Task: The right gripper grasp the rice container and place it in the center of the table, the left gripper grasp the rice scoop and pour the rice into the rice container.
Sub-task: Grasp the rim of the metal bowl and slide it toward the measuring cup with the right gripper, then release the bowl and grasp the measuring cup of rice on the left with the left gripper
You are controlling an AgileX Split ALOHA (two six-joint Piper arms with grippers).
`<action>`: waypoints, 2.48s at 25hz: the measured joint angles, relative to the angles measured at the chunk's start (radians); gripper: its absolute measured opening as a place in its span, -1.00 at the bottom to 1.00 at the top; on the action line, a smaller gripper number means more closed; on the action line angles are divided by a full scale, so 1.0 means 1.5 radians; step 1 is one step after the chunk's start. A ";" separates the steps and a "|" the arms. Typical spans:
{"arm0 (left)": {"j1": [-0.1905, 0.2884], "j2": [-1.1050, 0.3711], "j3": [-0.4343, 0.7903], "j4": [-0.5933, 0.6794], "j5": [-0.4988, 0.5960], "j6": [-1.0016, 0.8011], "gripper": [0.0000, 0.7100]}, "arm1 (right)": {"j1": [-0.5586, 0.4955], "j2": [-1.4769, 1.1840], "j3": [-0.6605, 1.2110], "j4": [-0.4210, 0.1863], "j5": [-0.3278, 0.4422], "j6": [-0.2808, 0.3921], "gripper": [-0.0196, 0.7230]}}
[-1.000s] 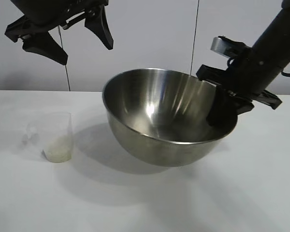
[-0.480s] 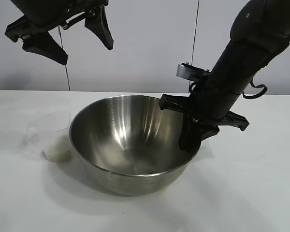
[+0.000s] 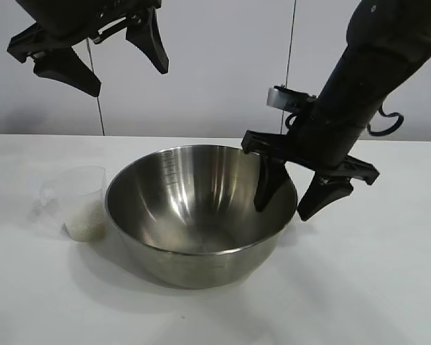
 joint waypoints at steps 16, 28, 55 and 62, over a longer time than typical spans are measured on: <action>0.000 0.000 0.000 0.002 0.000 0.000 0.82 | -0.120 -0.105 -0.123 -0.090 0.217 0.010 0.27; 0.000 0.000 0.000 0.002 -0.002 0.000 0.82 | -0.120 -0.122 -0.123 -0.130 0.202 0.043 0.27; 0.062 -0.142 0.098 0.056 -0.113 0.033 0.76 | -0.120 -0.123 -0.123 -0.121 0.182 0.053 0.27; 0.061 -0.292 0.430 0.092 -0.447 0.063 0.75 | -0.120 -0.123 -0.123 -0.121 0.169 0.053 0.27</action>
